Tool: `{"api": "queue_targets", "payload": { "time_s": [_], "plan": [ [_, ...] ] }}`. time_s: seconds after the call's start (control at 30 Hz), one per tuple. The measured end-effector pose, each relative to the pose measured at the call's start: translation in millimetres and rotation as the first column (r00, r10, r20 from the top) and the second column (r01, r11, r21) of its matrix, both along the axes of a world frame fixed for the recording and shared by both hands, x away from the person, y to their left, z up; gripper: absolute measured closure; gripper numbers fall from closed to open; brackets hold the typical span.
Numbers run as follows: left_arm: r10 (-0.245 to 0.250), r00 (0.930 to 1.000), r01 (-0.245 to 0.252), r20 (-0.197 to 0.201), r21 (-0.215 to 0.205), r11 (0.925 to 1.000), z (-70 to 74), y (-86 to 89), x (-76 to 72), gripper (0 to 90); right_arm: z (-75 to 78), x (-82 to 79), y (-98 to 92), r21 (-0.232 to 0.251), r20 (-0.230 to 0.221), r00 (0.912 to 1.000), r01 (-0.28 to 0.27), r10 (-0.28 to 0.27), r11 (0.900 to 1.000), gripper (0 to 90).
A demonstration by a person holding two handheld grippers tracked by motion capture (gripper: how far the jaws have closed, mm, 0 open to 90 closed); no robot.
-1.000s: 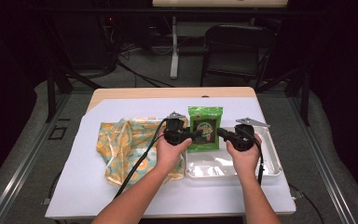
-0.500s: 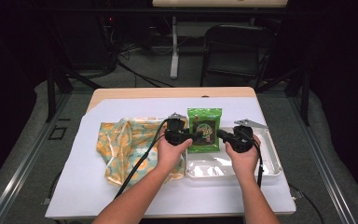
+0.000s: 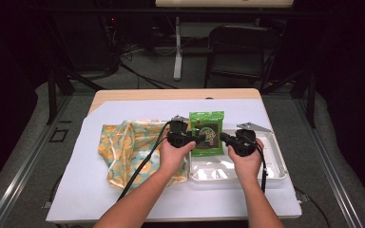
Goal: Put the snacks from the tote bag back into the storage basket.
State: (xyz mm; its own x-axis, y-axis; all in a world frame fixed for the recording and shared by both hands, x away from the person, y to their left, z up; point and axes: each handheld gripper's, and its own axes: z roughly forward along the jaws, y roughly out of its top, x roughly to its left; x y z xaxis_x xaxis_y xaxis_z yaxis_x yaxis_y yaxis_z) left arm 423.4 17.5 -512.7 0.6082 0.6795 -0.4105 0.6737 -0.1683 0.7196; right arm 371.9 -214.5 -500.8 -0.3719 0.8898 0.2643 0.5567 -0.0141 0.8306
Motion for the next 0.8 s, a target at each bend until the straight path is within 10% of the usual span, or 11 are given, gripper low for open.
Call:
{"api": "queue_targets", "payload": {
  "time_s": [0.8],
  "plan": [
    [0.011, 0.9998, -0.012, 0.018, 0.025, 0.9996, 10.5, 14.8, -4.0, 45.8, -7.2, 3.6, 2.0, -0.026, -0.020, 0.9996, 0.020, -0.020, 0.999, 89.9]
  ]
}}
